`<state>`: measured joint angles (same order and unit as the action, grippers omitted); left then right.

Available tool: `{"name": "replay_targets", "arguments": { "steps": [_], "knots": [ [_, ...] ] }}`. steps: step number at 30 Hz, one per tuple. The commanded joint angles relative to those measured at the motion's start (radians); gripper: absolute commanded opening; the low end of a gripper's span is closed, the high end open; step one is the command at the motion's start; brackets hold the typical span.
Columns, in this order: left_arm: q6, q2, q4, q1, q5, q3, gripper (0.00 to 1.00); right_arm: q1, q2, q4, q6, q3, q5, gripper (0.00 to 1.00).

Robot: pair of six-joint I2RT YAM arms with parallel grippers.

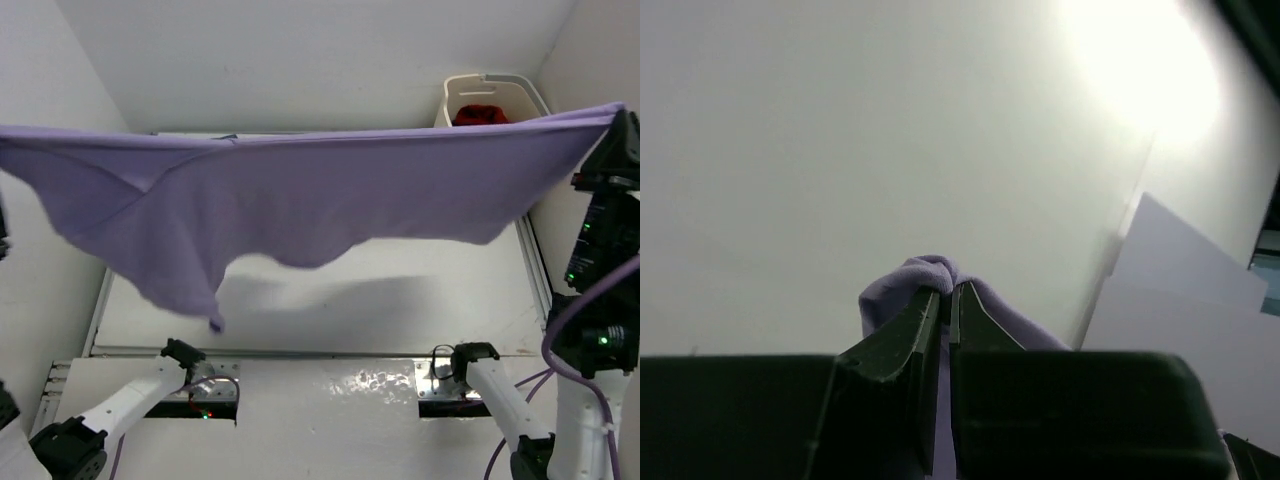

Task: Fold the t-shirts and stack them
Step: Flatten out the tshirt

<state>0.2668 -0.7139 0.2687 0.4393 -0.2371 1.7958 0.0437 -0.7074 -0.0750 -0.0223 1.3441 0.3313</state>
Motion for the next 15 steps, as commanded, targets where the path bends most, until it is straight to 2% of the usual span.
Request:
{"name": "replay_targets", "arguments": {
  "steps": [1,4,7,10,15],
  "knots": [
    [-0.09,-0.09,0.006,0.007,0.047,0.135,0.0,-0.001,-0.018,0.003,0.067,0.064,0.02,0.0],
    [-0.12,-0.16,0.035,0.007,0.033,0.235,0.0,-0.001,-0.03,0.009,0.074,0.096,0.009,0.0],
    [-0.159,-0.209,0.03,0.007,-0.013,0.24,0.0,-0.001,-0.064,0.012,0.071,0.096,-0.006,0.0],
    [-0.202,-0.248,-0.009,0.007,-0.083,0.154,0.0,-0.001,-0.116,0.012,0.05,0.054,-0.021,0.0],
    [-0.328,-0.327,-0.15,0.006,-0.233,-0.12,0.0,-0.002,-0.22,-0.077,-0.02,-0.141,-0.097,0.0]
  ]
}}
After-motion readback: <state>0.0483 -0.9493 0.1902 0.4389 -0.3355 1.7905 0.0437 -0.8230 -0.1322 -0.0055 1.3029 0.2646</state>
